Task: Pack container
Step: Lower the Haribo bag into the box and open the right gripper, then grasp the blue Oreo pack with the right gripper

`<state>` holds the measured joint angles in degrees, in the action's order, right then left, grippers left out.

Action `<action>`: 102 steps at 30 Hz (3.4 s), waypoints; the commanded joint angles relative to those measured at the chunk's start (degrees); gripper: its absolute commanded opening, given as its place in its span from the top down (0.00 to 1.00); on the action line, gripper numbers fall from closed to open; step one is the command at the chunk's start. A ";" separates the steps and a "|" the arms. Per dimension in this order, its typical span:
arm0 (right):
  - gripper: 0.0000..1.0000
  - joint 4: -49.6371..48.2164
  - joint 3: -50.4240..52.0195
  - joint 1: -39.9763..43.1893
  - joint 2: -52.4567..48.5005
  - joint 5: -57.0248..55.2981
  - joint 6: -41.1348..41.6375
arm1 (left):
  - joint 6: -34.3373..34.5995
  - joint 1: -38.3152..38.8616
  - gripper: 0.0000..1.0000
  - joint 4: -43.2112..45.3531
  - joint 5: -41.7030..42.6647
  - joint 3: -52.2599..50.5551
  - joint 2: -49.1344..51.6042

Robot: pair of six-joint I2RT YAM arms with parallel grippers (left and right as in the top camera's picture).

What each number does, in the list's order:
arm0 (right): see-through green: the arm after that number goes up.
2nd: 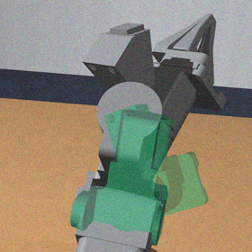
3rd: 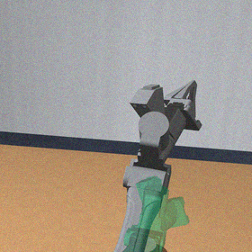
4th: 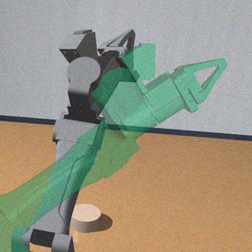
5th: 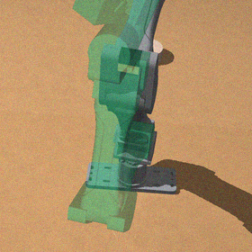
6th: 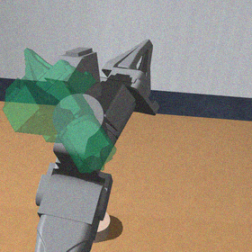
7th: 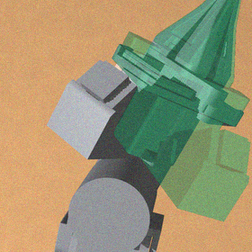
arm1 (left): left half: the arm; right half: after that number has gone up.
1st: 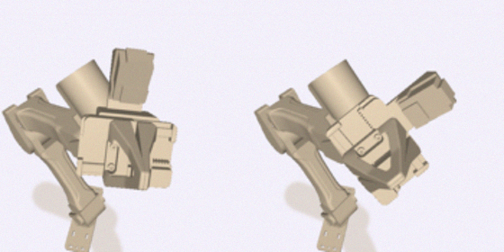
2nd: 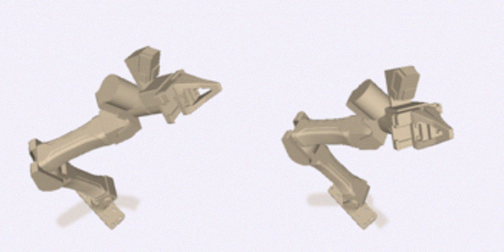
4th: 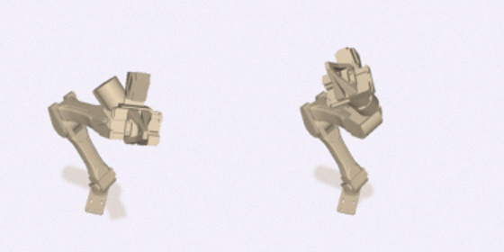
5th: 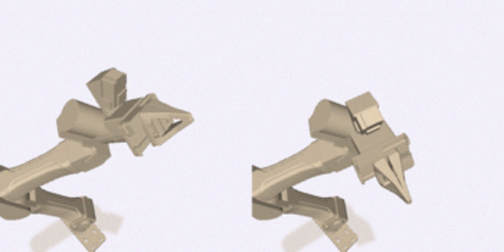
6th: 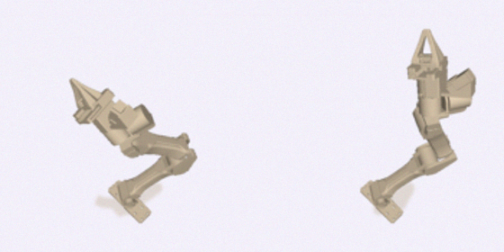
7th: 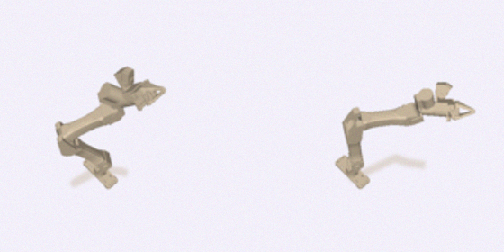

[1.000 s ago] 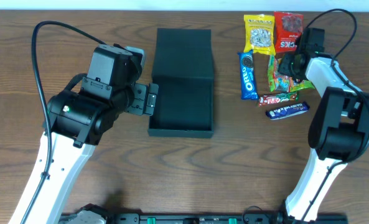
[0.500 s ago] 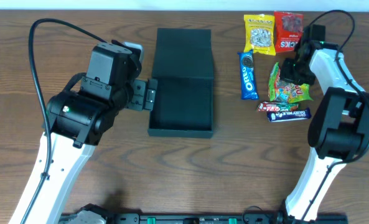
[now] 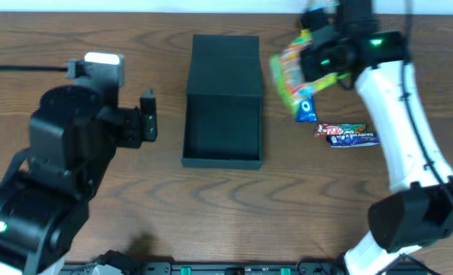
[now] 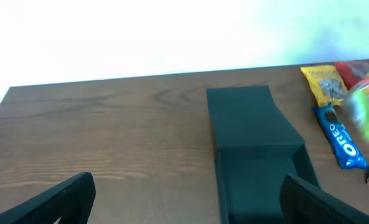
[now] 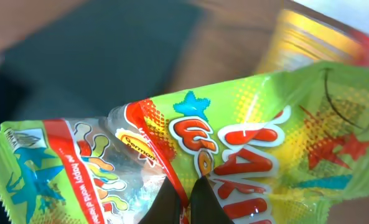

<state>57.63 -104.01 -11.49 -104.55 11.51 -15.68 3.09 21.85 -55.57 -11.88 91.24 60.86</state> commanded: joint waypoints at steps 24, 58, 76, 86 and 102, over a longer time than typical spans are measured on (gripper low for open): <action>0.99 4.70 3.54 -22.58 -14.95 -3.34 -17.38 | -0.37 -0.09 0.05 -2.89 -1.20 0.76 -1.75; 0.87 -13.22 23.82 -23.19 -13.57 -1.66 1.42 | -0.35 -0.09 0.05 -2.86 -1.16 0.76 -1.75; 0.47 -3.65 1.38 -14.58 -4.68 -15.32 17.42 | -0.33 -0.09 0.05 -2.38 -1.18 0.76 -1.75; 0.25 -9.68 7.10 -1.29 -12.63 -17.29 24.65 | -0.33 -0.09 0.05 -2.19 -1.16 0.76 -1.75; 0.38 -10.05 7.10 -1.07 -25.55 -20.50 26.40 | -0.35 -0.09 0.04 -2.23 -1.18 0.76 -1.73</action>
<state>47.68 -97.06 -12.27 -128.49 -8.36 10.07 3.11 21.85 -57.91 -12.43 91.24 59.35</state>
